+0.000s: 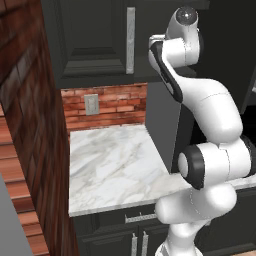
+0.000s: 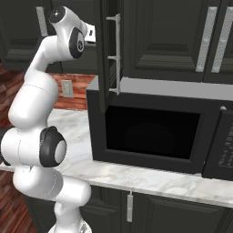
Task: The dining table condiment station is running low on ketchup. Refill the condiment station by opening the cabinet and taking the ketchup from the cabinet and placing it on the dining table.
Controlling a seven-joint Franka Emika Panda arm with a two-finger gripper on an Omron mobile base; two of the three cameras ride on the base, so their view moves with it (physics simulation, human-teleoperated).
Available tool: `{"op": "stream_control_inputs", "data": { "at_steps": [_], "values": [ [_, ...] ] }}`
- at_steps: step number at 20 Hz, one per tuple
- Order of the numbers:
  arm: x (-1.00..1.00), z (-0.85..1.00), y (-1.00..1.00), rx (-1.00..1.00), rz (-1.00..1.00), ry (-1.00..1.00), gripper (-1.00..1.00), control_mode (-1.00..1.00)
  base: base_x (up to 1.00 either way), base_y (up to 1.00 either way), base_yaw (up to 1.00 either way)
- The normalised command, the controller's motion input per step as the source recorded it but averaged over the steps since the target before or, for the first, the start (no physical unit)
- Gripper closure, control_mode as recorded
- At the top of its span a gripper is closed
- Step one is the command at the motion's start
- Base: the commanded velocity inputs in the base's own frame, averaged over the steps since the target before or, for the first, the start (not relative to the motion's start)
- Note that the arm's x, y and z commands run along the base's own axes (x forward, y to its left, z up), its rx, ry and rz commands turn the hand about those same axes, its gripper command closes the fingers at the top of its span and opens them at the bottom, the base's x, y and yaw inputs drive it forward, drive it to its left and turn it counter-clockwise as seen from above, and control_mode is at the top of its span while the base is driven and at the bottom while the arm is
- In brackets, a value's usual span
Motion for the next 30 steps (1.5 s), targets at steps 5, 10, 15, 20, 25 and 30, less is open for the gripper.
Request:
{"op": "stream_control_inputs", "data": {
  "at_steps": [5,10,15,20,25,30],
  "values": [
    [0.31,0.0,-0.02,0.0,0.0,0.0,-1.0,-1.0,0.0,0.0,0.0],
    [0.31,0.0,0.0,0.0,0.0,0.0,-1.0,-1.0,0.0,0.0,0.0],
    [0.26,0.0,0.0,0.0,0.0,0.0,-1.0,-1.0,0.0,0.0,0.0],
    [0.23,0.0,-0.01,0.0,0.0,0.0,-1.0,-1.0,0.0,0.0,0.0],
    [0.23,0.0,-0.03,0.0,0.0,0.0,-1.0,-1.0,0.0,0.0,0.0],
    [0.13,0.0,-0.02,0.0,0.0,0.0,-1.0,-1.0,0.0,0.0,0.0]
  ]
}}
